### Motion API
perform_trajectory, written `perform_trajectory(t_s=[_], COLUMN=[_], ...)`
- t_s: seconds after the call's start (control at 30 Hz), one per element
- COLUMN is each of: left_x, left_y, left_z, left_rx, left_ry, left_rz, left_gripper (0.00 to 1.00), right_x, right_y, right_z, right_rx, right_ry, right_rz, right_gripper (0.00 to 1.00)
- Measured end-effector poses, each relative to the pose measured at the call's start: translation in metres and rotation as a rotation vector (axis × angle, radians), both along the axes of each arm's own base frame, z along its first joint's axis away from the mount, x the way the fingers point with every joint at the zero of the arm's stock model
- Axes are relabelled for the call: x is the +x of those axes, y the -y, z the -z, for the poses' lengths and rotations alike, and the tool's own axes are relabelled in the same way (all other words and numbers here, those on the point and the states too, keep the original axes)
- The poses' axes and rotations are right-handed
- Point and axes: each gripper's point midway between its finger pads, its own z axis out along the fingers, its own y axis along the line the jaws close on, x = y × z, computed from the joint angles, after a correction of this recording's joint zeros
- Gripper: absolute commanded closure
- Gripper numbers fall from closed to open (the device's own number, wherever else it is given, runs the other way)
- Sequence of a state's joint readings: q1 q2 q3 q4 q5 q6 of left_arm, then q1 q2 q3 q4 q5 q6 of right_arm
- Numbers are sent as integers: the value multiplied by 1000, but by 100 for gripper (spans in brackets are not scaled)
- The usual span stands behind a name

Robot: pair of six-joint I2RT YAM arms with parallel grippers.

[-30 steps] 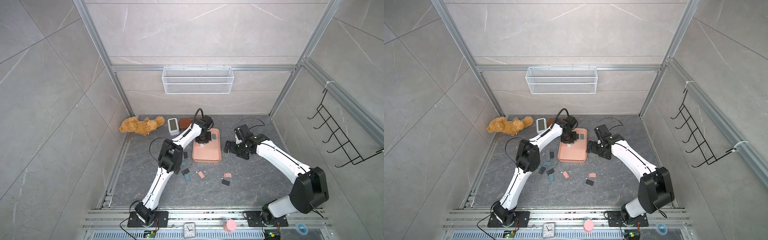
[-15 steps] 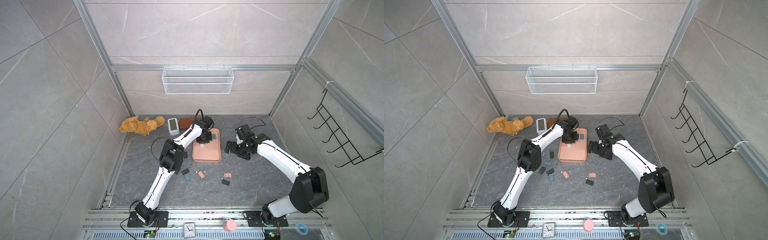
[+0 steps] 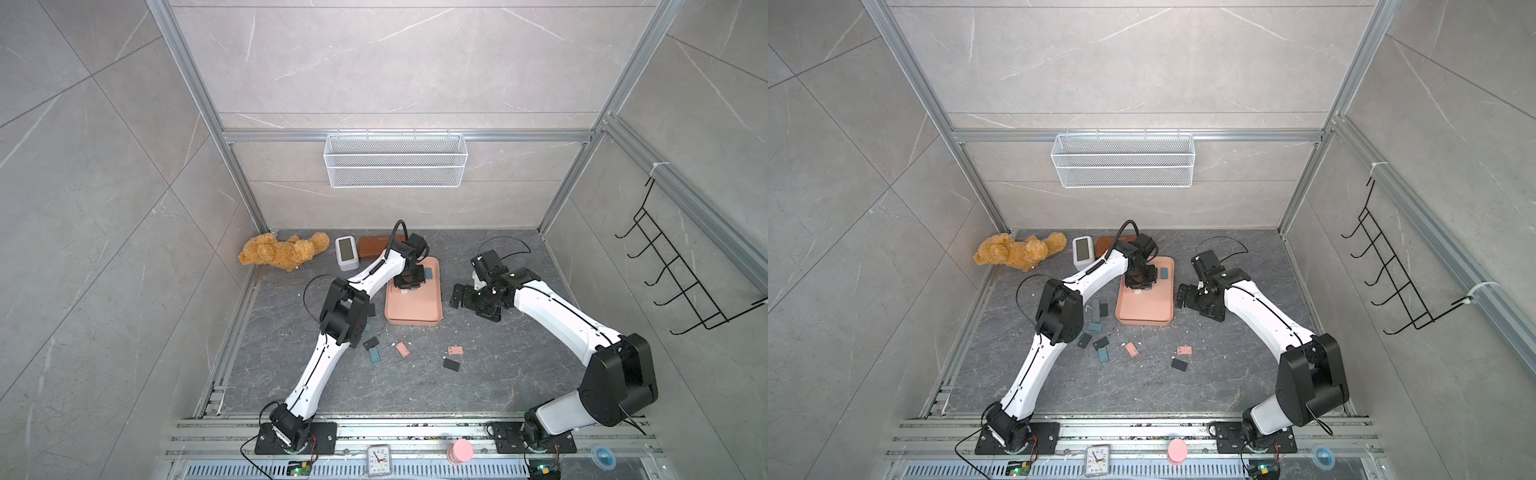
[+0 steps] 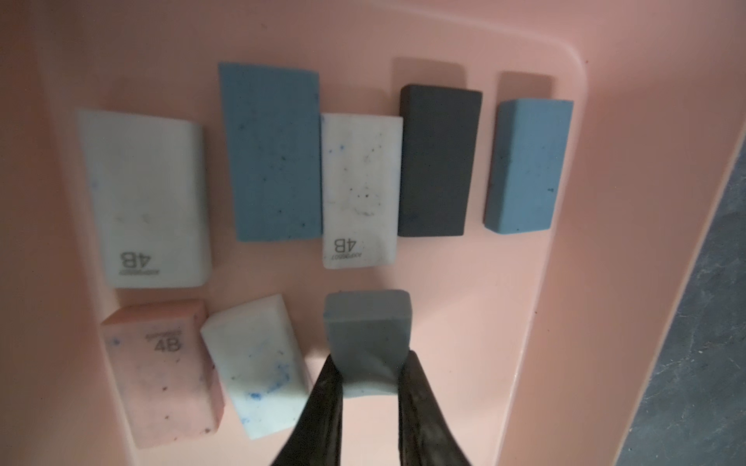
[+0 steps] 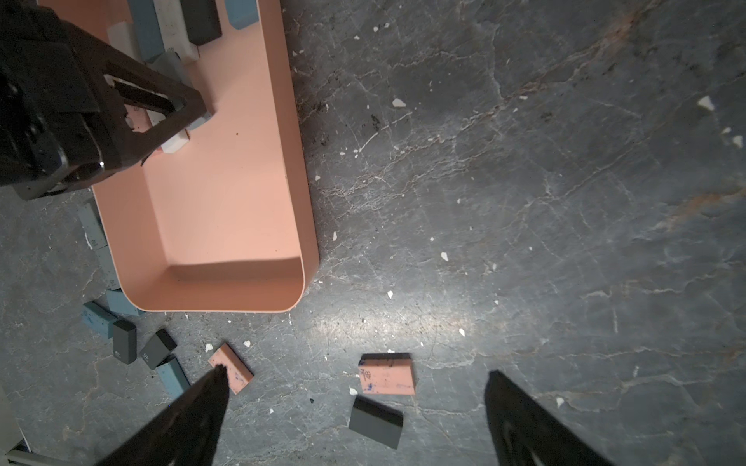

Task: Put the eraser in the storage box
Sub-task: Place the eraser in the storage box.

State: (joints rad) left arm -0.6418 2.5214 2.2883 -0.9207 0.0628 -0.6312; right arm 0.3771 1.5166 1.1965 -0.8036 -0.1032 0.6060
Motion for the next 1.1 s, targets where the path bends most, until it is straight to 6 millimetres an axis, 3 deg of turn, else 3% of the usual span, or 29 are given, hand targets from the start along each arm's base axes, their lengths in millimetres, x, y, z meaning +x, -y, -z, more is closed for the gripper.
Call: perform_trajectory(t_s=[1.1], left_x=[-9], left_y=[0], left_z=[0], left_rx=[-6], left_ry=[-7], left_rz=[-7], left_gripper=[74], right_x=[-6], right_y=[1], right_z=[7], right_rx=[-1], right_ry=[-21], right_rz=[-3], right_gripper=[0])
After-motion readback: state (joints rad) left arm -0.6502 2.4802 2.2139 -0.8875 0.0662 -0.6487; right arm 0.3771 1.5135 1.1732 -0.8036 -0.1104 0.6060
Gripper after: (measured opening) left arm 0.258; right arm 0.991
